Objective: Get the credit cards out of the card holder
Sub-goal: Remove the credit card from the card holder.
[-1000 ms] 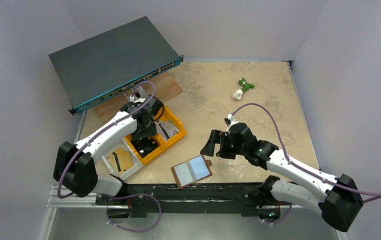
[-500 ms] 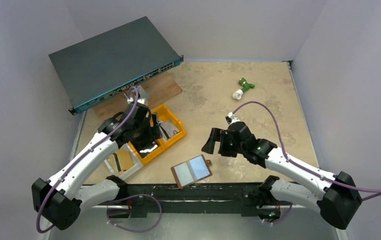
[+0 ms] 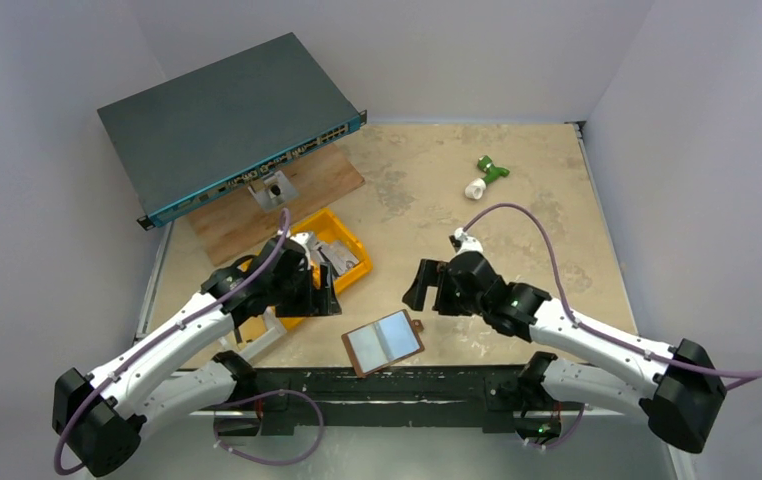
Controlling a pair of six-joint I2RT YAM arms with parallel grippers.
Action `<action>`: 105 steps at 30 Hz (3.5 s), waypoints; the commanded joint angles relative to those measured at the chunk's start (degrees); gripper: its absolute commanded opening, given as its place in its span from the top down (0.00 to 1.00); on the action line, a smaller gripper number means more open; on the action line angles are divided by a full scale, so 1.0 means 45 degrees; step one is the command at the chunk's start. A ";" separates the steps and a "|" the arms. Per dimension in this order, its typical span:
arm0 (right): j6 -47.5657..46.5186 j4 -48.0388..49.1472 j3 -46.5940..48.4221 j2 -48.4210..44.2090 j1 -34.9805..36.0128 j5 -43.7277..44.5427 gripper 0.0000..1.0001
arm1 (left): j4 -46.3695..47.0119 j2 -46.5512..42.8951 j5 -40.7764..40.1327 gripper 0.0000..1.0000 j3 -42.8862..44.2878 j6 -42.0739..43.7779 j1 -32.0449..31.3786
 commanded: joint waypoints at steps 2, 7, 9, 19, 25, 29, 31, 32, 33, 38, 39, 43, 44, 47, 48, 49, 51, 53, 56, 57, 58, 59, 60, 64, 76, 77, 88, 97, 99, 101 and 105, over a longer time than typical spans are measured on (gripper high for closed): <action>0.0775 -0.0242 0.0940 0.0603 0.2436 0.2338 0.01 | 0.0857 -0.0456 0.0638 0.22 -0.0330 -0.0176 -0.0100; 0.0859 -0.0049 0.1375 0.1514 0.3233 0.2700 0.10 | 0.0755 -0.0430 0.0244 0.22 -0.0413 -0.0369 -0.0093; 0.0917 -0.0029 0.1586 0.1807 0.3542 0.2892 0.12 | 0.0766 -0.0495 0.0138 0.22 -0.0529 -0.0597 -0.0101; 0.0598 -0.0366 0.2706 0.4063 0.4583 0.2926 0.22 | 0.0938 -0.0282 0.0121 0.21 -0.0897 -0.0696 -0.0091; 0.0271 -0.0349 0.3235 0.5341 0.4942 0.2604 0.33 | 0.0838 -0.0148 0.0095 0.21 -0.0930 -0.0739 -0.0093; 0.0135 -0.0783 0.3822 0.6064 0.5359 0.2876 0.42 | 0.0770 -0.0086 0.0048 0.21 -0.0882 -0.0795 -0.0090; 0.0041 -0.1077 0.4272 0.6416 0.5681 0.3184 0.43 | 0.0735 -0.0085 -0.0016 0.21 -0.0900 -0.0847 -0.0091; 0.0005 -0.1204 0.4478 0.6565 0.5846 0.3311 0.43 | 0.0720 -0.0094 -0.0043 0.21 -0.0917 -0.0890 -0.0091; -0.0019 -0.1276 0.4665 0.6740 0.5974 0.3371 0.43 | 0.0696 -0.0098 -0.0056 0.21 -0.0937 -0.0954 -0.0100; -0.0083 -0.1440 0.5177 0.7740 0.6240 0.3180 0.44 | 0.0460 -0.0135 -0.0277 0.21 -0.0969 -0.1032 -0.0090; -0.0108 -0.1525 0.5272 0.7942 0.6260 0.3159 0.44 | 0.0441 -0.0156 -0.0310 0.21 -0.0977 -0.1032 -0.0091; -0.0168 -0.1604 0.5480 0.8564 0.6307 0.3076 0.44 | 0.0385 -0.0180 -0.0308 0.21 -0.0942 -0.1051 -0.0096; -0.0172 -0.1578 0.5495 0.8692 0.6324 0.3020 0.44 | 0.0354 -0.0179 -0.0304 0.21 -0.0925 -0.1062 -0.0089; -0.0154 -0.1687 0.5618 0.9172 0.6324 0.2972 0.44 | 0.0350 -0.0215 -0.0295 0.21 -0.0932 -0.1109 -0.0074; -0.0127 -0.1769 0.5676 0.9317 0.6324 0.2987 0.44 | 0.0357 -0.0232 -0.0302 0.21 -0.0965 -0.1110 -0.0086; -0.0055 -0.1850 0.5718 0.9452 0.6324 0.3006 0.45 | 0.0402 -0.0237 -0.0286 0.21 -0.0977 -0.1133 -0.0080; 0.0096 -0.2029 0.5782 0.9703 0.6339 0.2958 0.45 | 0.0460 -0.0236 -0.0251 0.21 -0.1006 -0.1159 -0.0090; 0.0227 -0.2076 0.5785 0.9943 0.6334 0.2554 0.45 | 0.0527 -0.0219 -0.0207 0.21 -0.1017 -0.1168 -0.0090; 0.0422 -0.2034 0.5647 1.0039 0.6305 0.2493 0.46 | 0.0569 -0.0195 -0.0141 0.21 -0.1037 -0.1189 -0.0090; 0.0500 -0.1963 0.5580 1.0004 0.6310 0.2431 0.47 | 0.0562 -0.0198 -0.0127 0.21 -0.1054 -0.1203 -0.0086; 0.0573 -0.1886 0.5479 0.9984 0.6305 0.2358 0.48 | 0.0571 -0.0199 -0.0128 0.21 -0.1071 -0.1191 -0.0100; 0.0628 -0.1808 0.5395 0.9966 0.6315 0.2295 0.50 | 0.0590 -0.0189 -0.0101 0.21 -0.1083 -0.1199 -0.0092; 0.0701 -0.1730 0.5288 0.9970 0.6296 0.2226 0.51 | 0.0606 -0.0197 -0.0066 0.21 -0.1104 -0.1202 -0.0093; 0.0981 -0.1361 0.4846 0.9886 0.6149 0.1752 0.62 | 0.0750 -0.0227 0.0207 0.21 -0.1235 -0.1229 -0.0095; 0.1531 0.1109 0.3089 0.8781 0.4885 -0.0292 0.84 | 0.1853 0.0657 0.1845 0.23 -0.1477 -0.0902 -0.0091; 0.1573 0.1340 0.2936 0.8669 0.4696 -0.0502 0.86 | 0.1963 0.0802 0.1989 0.23 -0.1516 -0.0896 -0.0093; 0.2461 0.4994 0.0433 0.8052 0.3121 -0.3213 0.95 | 0.3596 0.2195 0.3168 0.38 -0.2032 -0.1149 -0.0436; 0.2966 0.6403 -0.0353 0.8409 0.2833 -0.3958 0.98 | 0.4992 0.3148 0.3632 0.41 -0.2465 -0.1238 -0.0682; 0.2971 0.6419 -0.0378 0.8425 0.2828 -0.3980 0.98 | 0.5296 0.3317 0.3706 0.42 -0.2515 -0.1262 -0.0710; 0.2943 0.6403 -0.0378 0.8427 0.2816 -0.3997 0.98 | 0.5490 0.3547 0.3714 0.43 -0.2521 -0.1238 -0.0747; 0.2916 0.6388 -0.0414 0.8459 0.2790 -0.3981 0.98 | 0.5863 0.3972 0.3781 0.48 -0.2559 -0.1214 -0.0783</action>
